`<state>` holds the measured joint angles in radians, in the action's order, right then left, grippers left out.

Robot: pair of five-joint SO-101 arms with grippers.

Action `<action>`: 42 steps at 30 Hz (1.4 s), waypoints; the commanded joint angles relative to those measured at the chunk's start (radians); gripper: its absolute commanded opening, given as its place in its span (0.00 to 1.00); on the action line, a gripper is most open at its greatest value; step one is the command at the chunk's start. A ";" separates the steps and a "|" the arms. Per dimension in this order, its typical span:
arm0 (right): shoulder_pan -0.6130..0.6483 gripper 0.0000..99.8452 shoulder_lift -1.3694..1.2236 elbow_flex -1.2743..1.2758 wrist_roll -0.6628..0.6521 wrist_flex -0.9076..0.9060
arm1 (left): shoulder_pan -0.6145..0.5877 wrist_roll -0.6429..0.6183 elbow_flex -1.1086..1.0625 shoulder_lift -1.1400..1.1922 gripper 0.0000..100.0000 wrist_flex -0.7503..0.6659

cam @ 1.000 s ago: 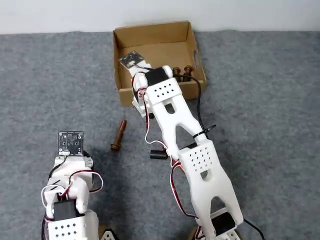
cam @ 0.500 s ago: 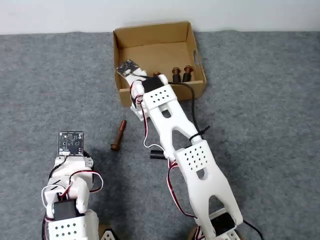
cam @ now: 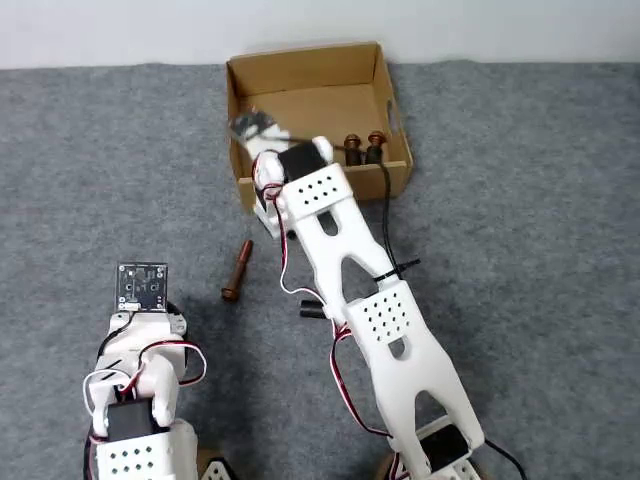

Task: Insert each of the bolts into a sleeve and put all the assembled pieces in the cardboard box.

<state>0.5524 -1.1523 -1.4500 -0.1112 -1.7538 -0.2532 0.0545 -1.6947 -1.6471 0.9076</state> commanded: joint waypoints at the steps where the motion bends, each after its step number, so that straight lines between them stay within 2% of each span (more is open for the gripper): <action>1: 0.004 0.01 0.145 -0.092 0.072 -0.047 | 0.003 0.002 0.005 0.000 0.01 0.005; 6: 0.038 0.01 0.326 0.015 0.103 -0.047 | 0.003 0.002 0.005 0.000 0.01 0.005; 17: 0.012 0.01 0.851 0.560 0.282 -0.042 | 0.003 0.002 0.005 0.000 0.01 0.003; 31: -0.216 0.01 1.351 1.166 0.334 -0.036 | 0.049 -0.003 0.005 0.000 0.01 0.008; 42: -0.374 0.01 1.877 1.761 0.334 0.139 | 0.052 -0.003 0.005 0.000 0.01 0.008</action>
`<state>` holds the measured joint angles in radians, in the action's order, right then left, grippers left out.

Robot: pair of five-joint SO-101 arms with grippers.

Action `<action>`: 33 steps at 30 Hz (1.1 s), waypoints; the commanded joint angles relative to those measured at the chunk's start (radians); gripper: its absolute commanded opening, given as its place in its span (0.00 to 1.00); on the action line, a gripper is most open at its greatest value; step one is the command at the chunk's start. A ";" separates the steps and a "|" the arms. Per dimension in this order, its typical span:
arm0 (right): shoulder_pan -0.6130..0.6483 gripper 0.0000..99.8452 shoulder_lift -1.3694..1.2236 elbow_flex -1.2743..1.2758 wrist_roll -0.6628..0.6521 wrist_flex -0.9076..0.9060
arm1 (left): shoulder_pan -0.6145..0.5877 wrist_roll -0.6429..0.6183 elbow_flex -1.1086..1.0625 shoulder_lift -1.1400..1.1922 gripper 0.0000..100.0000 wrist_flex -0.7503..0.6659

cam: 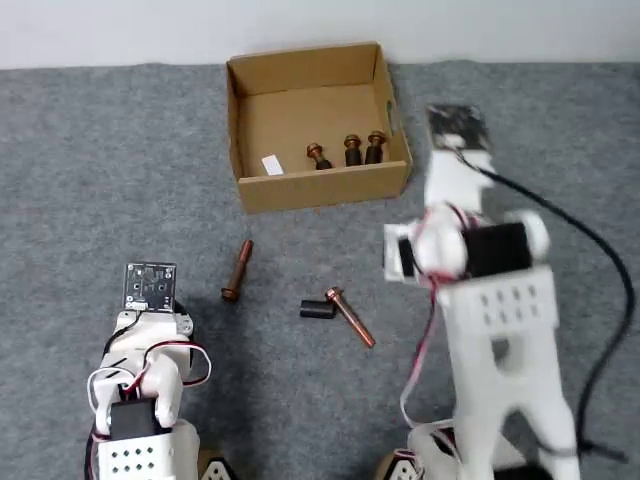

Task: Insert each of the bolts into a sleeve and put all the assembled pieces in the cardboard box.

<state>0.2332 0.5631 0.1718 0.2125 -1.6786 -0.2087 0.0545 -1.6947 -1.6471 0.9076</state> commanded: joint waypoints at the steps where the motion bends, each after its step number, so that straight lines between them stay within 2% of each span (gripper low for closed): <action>1: -0.079 0.01 0.219 0.207 0.011 0.087 | 0.008 -0.003 0.005 0.000 0.01 0.008; 5: -0.177 0.01 0.441 0.413 0.006 0.140 | 0.008 -0.003 0.005 -0.005 0.01 0.008; 13: -0.348 0.01 0.754 0.671 0.006 0.131 | 0.008 0.003 0.022 -0.006 0.01 0.003; 17: -0.406 0.01 0.862 0.761 0.003 0.130 | 0.009 -0.020 0.139 0.000 0.01 0.025; 19: -0.409 0.01 0.908 0.810 0.006 0.130 | 0.012 -0.080 0.234 0.002 0.01 0.103; 25: -0.410 0.01 1.000 0.859 0.008 0.136 | 0.226 -0.232 0.453 0.002 0.01 0.354; 29: -0.400 0.01 1.010 0.867 0.008 0.140 | 0.390 -0.367 0.516 0.037 0.01 0.385; 33: -0.395 0.01 1.010 0.868 0.003 0.140 | 0.483 -0.408 0.565 0.186 0.01 0.384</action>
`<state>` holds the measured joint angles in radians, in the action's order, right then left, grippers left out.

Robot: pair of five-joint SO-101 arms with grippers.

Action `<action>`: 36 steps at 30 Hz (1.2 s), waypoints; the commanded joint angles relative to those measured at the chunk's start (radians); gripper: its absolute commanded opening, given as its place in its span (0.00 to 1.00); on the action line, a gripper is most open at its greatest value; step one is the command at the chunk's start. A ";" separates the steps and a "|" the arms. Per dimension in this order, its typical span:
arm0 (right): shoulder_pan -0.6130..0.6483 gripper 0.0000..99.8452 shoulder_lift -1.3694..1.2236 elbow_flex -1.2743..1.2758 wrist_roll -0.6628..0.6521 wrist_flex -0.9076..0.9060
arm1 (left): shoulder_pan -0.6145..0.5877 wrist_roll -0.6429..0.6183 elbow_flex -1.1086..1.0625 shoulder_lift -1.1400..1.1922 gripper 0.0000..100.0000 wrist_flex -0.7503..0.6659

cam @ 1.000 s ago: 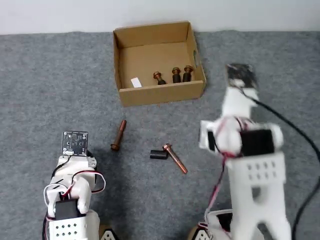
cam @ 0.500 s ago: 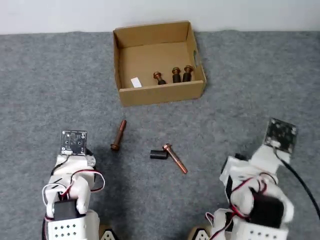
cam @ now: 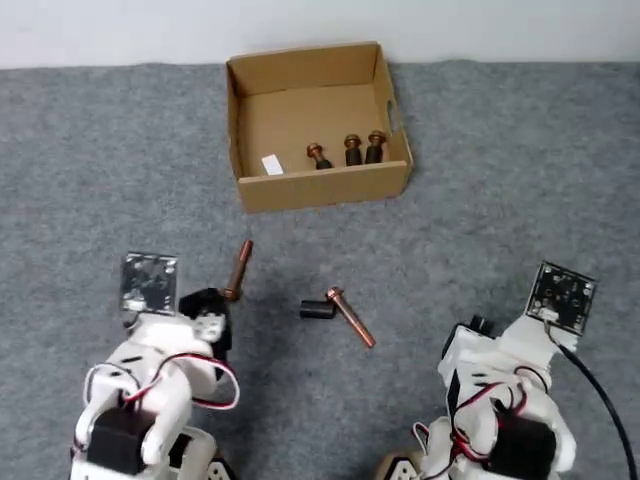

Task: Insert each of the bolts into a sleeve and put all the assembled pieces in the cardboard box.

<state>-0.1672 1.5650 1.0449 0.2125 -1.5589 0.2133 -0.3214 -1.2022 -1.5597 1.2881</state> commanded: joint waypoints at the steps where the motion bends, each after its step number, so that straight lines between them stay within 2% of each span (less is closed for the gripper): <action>1: 0.010 0.01 0.008 -0.005 0.003 0.021 | 0.077 -0.032 0.094 0.149 0.01 0.003; 5: 0.018 0.01 0.008 -0.005 0.003 0.021 | 0.120 -0.051 0.206 0.379 0.01 0.002; 12: 0.018 0.01 0.010 0.008 0.003 0.024 | 0.210 -0.313 0.441 0.761 0.01 0.003; 19: 0.018 0.01 0.010 0.011 0.003 0.028 | 0.331 -0.459 0.611 1.053 0.01 0.002; 23: 0.018 0.01 0.010 0.011 0.003 0.028 | 0.364 -0.466 0.697 1.185 0.02 0.002; 29: 0.018 0.01 0.010 0.011 0.003 0.028 | 0.379 -0.468 0.783 1.358 0.18 0.003; 36: 0.019 0.01 0.010 0.011 0.003 0.028 | 0.434 -0.480 0.848 1.505 0.19 0.003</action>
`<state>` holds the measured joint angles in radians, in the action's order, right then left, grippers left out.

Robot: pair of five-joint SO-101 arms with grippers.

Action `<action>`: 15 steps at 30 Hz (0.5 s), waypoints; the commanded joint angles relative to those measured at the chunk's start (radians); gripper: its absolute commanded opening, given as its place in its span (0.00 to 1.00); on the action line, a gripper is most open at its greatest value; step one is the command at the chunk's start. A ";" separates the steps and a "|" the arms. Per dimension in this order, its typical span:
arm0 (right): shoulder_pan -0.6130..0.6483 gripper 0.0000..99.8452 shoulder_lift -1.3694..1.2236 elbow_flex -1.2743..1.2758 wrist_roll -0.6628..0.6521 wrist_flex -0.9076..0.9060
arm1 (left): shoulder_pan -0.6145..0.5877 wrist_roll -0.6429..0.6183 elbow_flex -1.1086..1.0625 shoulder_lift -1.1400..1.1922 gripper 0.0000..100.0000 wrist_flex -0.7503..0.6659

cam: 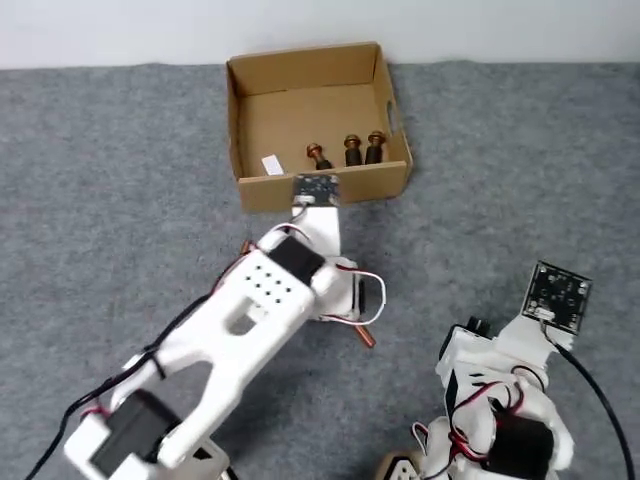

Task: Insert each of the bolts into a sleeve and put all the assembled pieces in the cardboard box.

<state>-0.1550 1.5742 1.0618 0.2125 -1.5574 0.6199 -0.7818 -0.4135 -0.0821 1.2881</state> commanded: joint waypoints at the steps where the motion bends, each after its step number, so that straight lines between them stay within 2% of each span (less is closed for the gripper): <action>1: 0.007 0.01 0.001 -0.006 0.003 0.027 | 0.034 -0.037 0.068 0.044 0.19 0.003; 6: 0.007 0.01 0.001 -0.006 0.003 0.027 | 0.066 -0.058 0.131 0.155 0.19 0.002; 15: 0.007 0.01 0.001 -0.006 0.003 0.027 | 0.054 -0.078 0.246 0.391 0.19 0.002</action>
<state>-0.1550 1.5742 1.0618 0.2125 -1.5574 0.6797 -0.8539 -0.2371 0.2816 1.2881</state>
